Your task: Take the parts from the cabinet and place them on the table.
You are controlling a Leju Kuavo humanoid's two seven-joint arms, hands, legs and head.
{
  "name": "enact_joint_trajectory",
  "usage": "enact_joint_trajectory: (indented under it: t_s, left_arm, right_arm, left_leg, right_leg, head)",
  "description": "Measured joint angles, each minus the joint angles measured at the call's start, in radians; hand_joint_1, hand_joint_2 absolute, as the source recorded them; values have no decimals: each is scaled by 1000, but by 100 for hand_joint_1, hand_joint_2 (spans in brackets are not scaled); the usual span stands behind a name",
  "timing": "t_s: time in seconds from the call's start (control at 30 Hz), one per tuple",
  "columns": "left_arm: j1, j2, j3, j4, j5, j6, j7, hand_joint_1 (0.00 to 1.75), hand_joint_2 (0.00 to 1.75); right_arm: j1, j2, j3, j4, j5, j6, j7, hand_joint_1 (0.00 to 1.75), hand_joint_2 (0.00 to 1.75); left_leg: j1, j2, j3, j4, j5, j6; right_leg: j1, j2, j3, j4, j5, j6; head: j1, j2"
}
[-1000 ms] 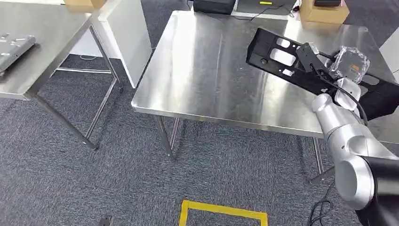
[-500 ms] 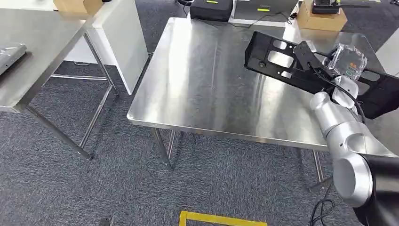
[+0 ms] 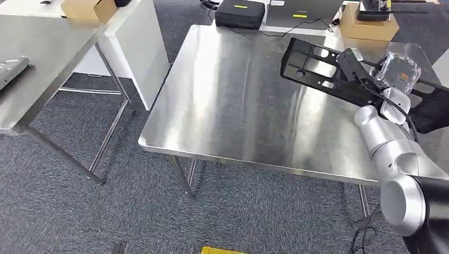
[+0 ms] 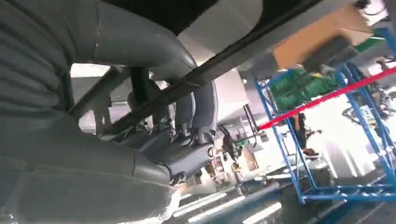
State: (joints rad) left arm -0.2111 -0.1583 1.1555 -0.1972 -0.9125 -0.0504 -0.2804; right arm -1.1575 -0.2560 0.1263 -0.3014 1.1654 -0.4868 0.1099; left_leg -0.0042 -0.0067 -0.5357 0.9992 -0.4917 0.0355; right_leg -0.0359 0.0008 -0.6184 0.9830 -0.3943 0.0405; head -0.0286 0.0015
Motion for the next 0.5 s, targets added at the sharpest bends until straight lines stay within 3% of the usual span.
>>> enact_joint_trajectory:
  t_s: [0.03,0.07,0.13,0.17,0.2,0.23,0.27,0.3,0.33,0.37,0.4,0.47,0.5]
  left_arm:
    - [-1,0,0,0,0,0,-1,0,175]
    - [-2,-1,0,0,0,0,-1,0,175]
    - [-1,-2,0,0,0,0,-1,0,175]
    - [0,-3,0,0,0,0,-1,0,175]
    - [1,-4,0,0,0,0,-1,0,175]
    - [1,-4,0,0,0,0,-1,0,175]
    - [1,-4,0,0,0,0,-1,0,175]
    - [0,-3,0,0,0,0,-1,0,175]
    - [0,-2,0,0,0,0,-1,0,175]
    - [-2,4,0,-1,0,0,-1,0,175]
    - [-3,2,-1,-1,0,0,-2,0,175]
    - [0,-1,-1,-1,0,0,-2,0,175]
    - [-1,-2,-1,-1,0,0,-2,0,175]
  right_arm:
    - [-2,0,0,0,2,0,0,175,175]
    - [-4,0,0,0,3,0,0,175,175]
    - [-4,0,0,0,3,0,0,175,175]
    - [-2,1,0,1,3,0,0,175,175]
    - [1,1,0,1,3,0,0,175,175]
    - [3,2,0,1,3,0,0,175,175]
    - [3,3,0,1,3,0,0,175,175]
    - [1,3,0,0,3,0,0,175,175]
    - [1,4,0,1,3,0,0,175,175]
    - [-3,4,0,1,3,0,0,175,175]
    - [-5,2,0,1,3,0,0,175,175]
    - [1,2,0,1,3,0,0,175,175]
    - [1,2,-1,0,2,0,1,175,175]
  left_leg:
    - [2,2,-22,38,-5,-5]
    - [5,3,-62,109,-27,-13]
    - [9,4,-168,273,-96,-22]
    - [8,4,-207,317,-109,-22]
    - [8,4,-222,314,-94,-19]
    - [7,4,-213,267,-53,-13]
    - [5,4,-184,184,6,-2]
    - [1,4,-143,87,67,14]
    - [-8,4,-114,13,107,35]
    - [-15,8,-106,4,73,42]
    - [-18,3,-101,-2,64,39]
    - [-19,5,-88,-22,73,52]
    - [-14,5,-60,-30,80,59]
  right_leg:
    - [1,0,6,0,-6,-9]
    - [3,0,10,0,-11,-15]
    - [7,1,17,0,-22,-24]
    - [11,3,23,0,-27,-25]
    - [13,4,30,0,-33,-25]
    - [16,6,40,0,-40,-24]
    - [20,7,52,-1,-47,-24]
    - [24,7,64,-2,-55,-24]
    - [19,7,71,-5,-60,-24]
    - [29,8,74,-7,-66,-16]
    - [26,8,75,-9,-69,-11]
    - [30,9,85,7,-52,7]
    - [29,8,81,9,-62,7]
  head:
    - [0,0]
    - [-3,0]
    - [-3,0]
    - [-4,0]
    - [-4,0]
    - [-5,0]
    - [-5,0]
    - [-5,0]
    - [-5,0]
    - [2,0]
    - [-1,0]
    - [1,0]
    - [-2,0]
